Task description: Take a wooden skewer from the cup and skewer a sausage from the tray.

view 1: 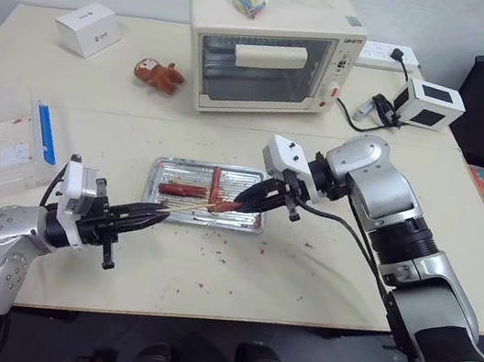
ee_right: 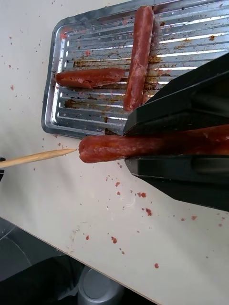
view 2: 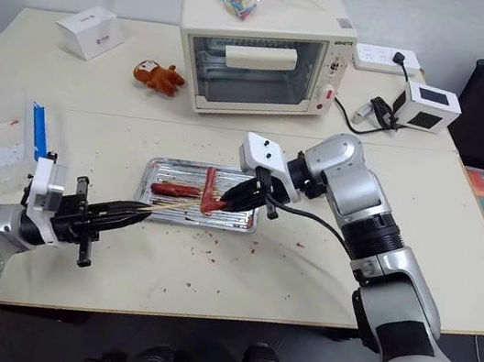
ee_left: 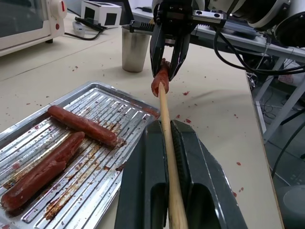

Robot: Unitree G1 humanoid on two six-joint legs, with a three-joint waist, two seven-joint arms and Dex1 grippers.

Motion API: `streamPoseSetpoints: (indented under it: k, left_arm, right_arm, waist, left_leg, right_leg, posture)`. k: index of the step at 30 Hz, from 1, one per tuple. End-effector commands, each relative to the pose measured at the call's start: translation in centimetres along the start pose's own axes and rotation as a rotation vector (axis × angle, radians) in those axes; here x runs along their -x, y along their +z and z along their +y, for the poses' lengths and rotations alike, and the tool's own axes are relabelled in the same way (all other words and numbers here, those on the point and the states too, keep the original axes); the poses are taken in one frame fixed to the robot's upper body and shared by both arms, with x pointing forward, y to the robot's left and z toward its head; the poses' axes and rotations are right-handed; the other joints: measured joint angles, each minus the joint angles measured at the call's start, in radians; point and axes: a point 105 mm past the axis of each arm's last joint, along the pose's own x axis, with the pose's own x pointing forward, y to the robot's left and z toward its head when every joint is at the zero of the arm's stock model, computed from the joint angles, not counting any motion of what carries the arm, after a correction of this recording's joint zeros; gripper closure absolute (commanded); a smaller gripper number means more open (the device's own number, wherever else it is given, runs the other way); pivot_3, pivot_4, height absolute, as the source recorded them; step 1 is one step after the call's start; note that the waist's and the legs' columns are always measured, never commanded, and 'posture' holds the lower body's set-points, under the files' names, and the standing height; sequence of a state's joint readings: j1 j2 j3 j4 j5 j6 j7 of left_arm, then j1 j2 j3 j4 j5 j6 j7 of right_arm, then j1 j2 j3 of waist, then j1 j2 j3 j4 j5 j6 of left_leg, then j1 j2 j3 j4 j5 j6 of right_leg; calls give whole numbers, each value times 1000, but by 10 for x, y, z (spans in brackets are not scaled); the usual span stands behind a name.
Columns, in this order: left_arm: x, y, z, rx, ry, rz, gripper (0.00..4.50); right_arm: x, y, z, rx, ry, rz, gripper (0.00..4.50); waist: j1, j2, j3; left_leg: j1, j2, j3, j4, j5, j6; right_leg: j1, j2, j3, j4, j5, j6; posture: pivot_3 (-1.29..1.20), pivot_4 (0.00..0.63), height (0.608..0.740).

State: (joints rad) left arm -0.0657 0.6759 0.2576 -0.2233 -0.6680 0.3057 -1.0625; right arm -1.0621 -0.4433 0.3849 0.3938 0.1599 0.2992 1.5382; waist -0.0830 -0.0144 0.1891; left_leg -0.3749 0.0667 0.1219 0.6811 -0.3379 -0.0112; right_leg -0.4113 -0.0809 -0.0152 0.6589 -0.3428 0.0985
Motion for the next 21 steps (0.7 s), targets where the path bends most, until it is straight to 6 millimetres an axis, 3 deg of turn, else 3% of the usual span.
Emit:
streamPoseSetpoints:
  k: [1,21]
  left_arm:
    - [-3,8,-3,-36,-17,-15,4500]
    - [3,4,-2,-13,-1,5,4500]
  right_arm:
    - [2,11,6,41,44,-20,3875]
    - [6,9,3,33,29,-13,3875]
  waist:
    - [0,0,0]
    - [0,0,0]
  left_leg:
    - [0,0,0,0,0,0]
    - [0,0,0,0,0,0]
  right_leg:
    - [0,0,0,0,0,0]
    - [0,0,0,0,0,0]
  posture:
    - [0,150,740]
    - [0,150,740]
